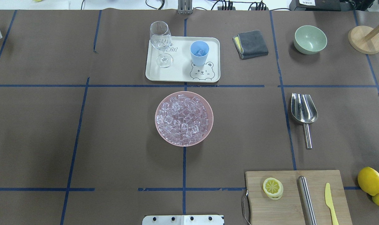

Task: Put ice in cup with scoop

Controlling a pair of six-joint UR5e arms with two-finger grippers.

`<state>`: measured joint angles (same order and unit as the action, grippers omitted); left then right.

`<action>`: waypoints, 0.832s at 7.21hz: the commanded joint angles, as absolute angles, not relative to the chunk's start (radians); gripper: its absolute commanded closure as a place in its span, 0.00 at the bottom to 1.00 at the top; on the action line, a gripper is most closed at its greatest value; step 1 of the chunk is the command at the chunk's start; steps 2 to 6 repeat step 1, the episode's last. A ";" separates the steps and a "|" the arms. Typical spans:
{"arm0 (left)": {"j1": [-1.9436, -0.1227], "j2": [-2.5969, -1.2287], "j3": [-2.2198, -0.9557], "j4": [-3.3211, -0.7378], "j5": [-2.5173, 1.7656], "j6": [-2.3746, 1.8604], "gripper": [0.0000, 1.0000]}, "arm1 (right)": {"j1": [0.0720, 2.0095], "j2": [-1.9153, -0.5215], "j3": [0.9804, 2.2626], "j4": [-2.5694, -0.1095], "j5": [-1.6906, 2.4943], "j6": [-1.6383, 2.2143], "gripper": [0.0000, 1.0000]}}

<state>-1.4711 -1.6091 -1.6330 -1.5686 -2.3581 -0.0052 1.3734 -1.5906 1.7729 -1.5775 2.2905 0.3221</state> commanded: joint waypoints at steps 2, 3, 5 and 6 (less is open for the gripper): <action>-1.524 -1.621 -1.638 -1.566 -2.364 -0.006 0.00 | 1.373 -1.589 1.772 -1.578 2.292 0.324 0.00; -1.524 -1.621 -1.638 -1.566 -2.364 -0.006 0.00 | 1.373 -1.589 1.772 -1.578 2.292 0.324 0.00; -1.524 -1.621 -1.638 -1.566 -2.364 -0.006 0.00 | 1.373 -1.589 1.772 -1.578 2.292 0.324 0.00; -1.524 -1.621 -1.638 -1.566 -2.364 -0.006 0.00 | 1.373 -1.589 1.772 -1.578 2.292 0.324 0.00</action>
